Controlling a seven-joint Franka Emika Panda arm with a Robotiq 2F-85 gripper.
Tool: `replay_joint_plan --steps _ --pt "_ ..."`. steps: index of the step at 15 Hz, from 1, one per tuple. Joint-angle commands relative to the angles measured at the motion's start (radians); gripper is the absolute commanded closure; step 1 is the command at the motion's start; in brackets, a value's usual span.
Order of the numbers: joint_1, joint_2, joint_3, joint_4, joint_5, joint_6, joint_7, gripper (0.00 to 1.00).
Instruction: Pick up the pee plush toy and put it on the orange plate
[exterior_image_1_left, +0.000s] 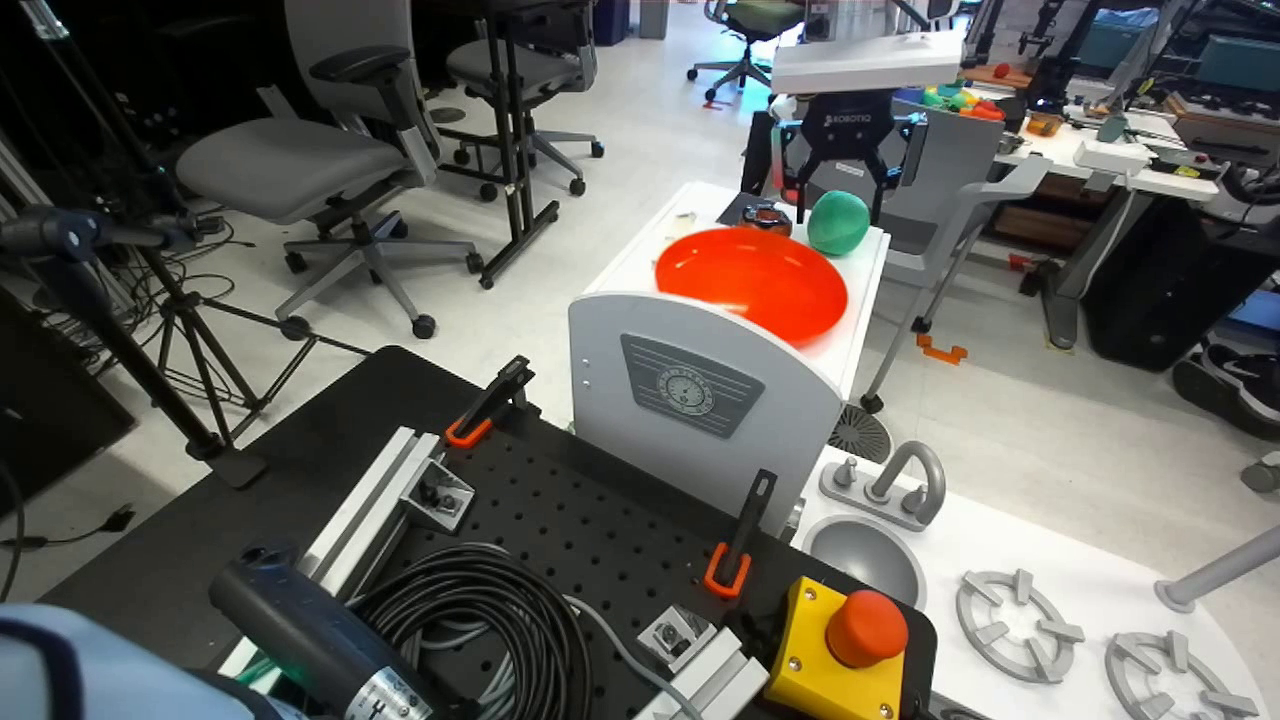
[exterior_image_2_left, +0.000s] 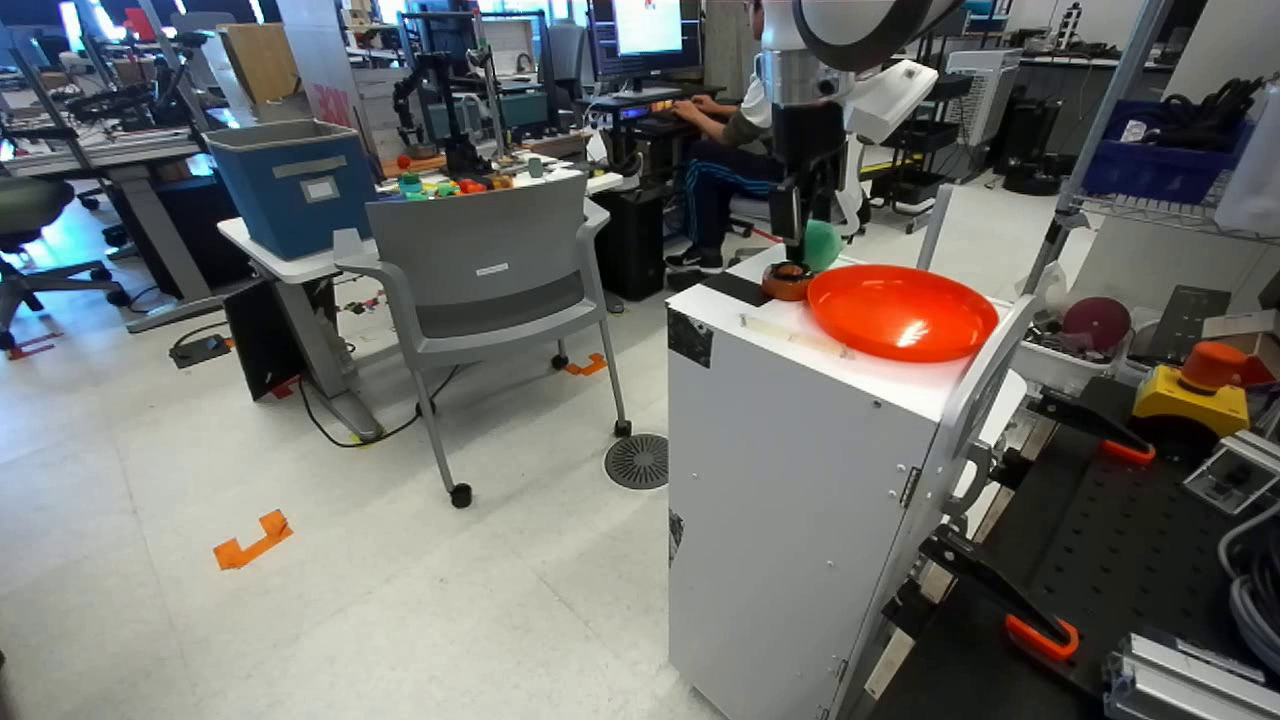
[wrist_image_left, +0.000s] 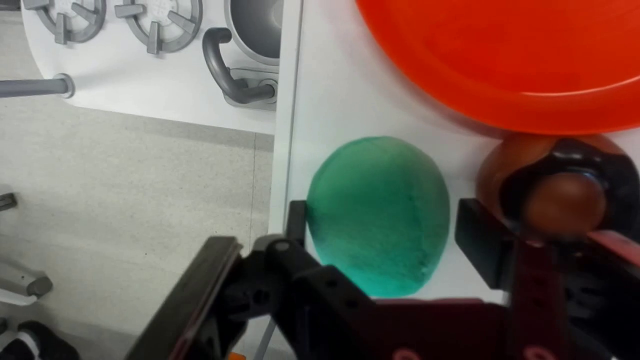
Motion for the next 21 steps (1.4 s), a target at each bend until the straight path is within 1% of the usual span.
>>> replay_joint_plan --steps 1,3,7,8,10,11,12,21 --pt "-0.004 -0.035 -0.004 -0.047 -0.005 0.041 -0.018 0.56" --pt "-0.004 -0.035 -0.004 -0.045 -0.005 0.039 -0.019 0.7" --pt "-0.004 -0.037 -0.003 -0.043 -0.003 0.035 -0.019 0.95" --pt "-0.004 -0.038 -0.003 -0.044 -0.003 0.034 -0.019 0.97" --pt "-0.003 -0.04 -0.003 -0.046 -0.004 0.034 -0.018 0.94" --pt "-0.004 -0.041 -0.003 -0.047 -0.003 0.034 -0.018 0.96" --pt "-0.004 -0.041 -0.003 -0.047 -0.003 0.034 -0.019 0.95" --pt "0.003 -0.054 -0.007 -0.061 -0.014 0.044 -0.004 0.95"
